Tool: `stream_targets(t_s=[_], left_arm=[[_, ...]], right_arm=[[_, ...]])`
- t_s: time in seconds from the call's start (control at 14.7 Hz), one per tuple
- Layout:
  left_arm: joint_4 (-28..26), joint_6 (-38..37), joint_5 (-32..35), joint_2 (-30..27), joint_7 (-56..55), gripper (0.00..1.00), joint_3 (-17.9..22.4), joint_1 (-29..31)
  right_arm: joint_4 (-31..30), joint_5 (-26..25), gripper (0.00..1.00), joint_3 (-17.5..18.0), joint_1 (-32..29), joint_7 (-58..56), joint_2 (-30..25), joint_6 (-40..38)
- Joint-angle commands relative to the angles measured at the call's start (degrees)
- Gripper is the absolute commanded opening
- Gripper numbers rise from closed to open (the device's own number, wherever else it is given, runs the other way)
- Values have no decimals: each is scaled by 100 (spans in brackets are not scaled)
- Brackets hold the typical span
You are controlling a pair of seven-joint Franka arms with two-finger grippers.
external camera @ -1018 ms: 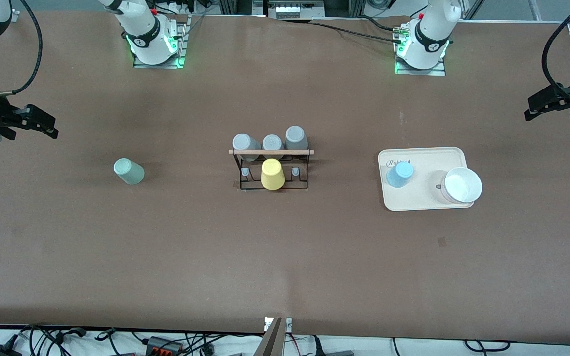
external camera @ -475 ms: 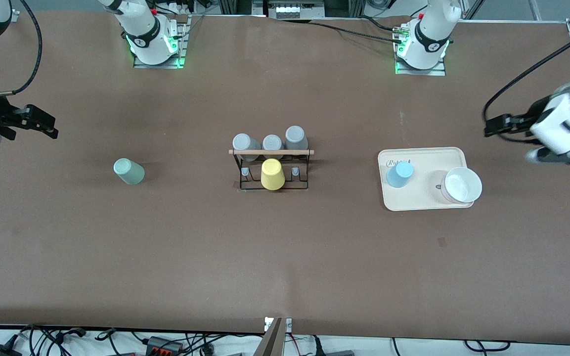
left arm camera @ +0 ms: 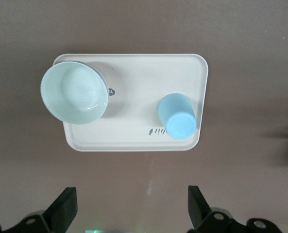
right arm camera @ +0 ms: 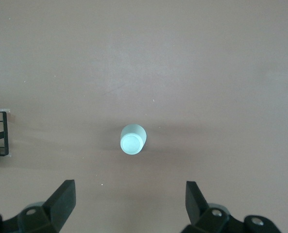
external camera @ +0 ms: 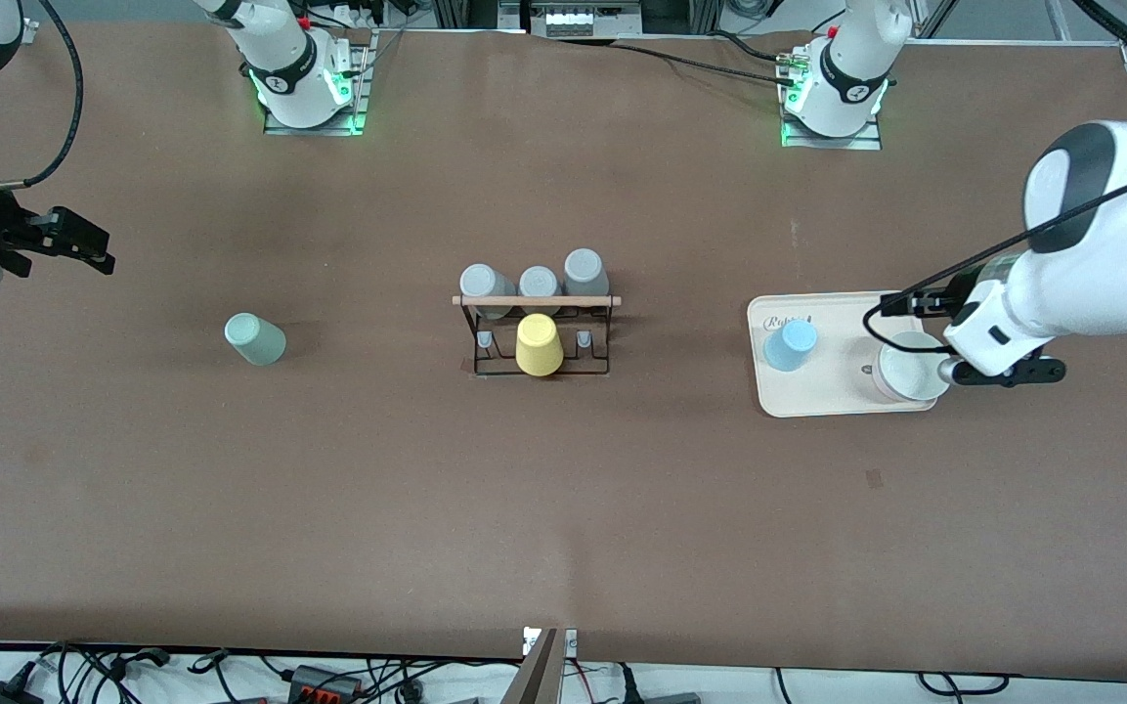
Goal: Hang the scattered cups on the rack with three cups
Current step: 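Reach the left gripper down to the light blue cup on the tray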
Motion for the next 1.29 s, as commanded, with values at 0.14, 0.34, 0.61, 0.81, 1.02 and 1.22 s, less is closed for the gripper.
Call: stream_targets(t_s=[0.14, 0.34, 0.61, 0.81, 1.02, 1.22], left_arm=[[-1180, 1479, -79, -263, -657, 100, -421, 52], [-1785, 2374, -79, -263, -693, 100, -526, 52], [-2806, 3957, -70, -334, -965, 100, -728, 52], [-3105, 4486, -70, -246, -983, 100, -738, 35], [-3317, 4891, -70, -158, -992, 100, -738, 26], [-3326, 5014, -62, -9, -1167, 100, -738, -114]], right_arm=[[15, -26, 100, 32, -39, 59, -22, -31], [24, -18, 100, 41, -47, 68, -22, -31], [24, -18, 100, 32, -47, 76, -4, -31], [24, -26, 100, 32, -38, 68, -4, -31], [24, -18, 100, 33, -38, 68, 13, -31], [24, -18, 100, 33, -47, 76, 13, -22]])
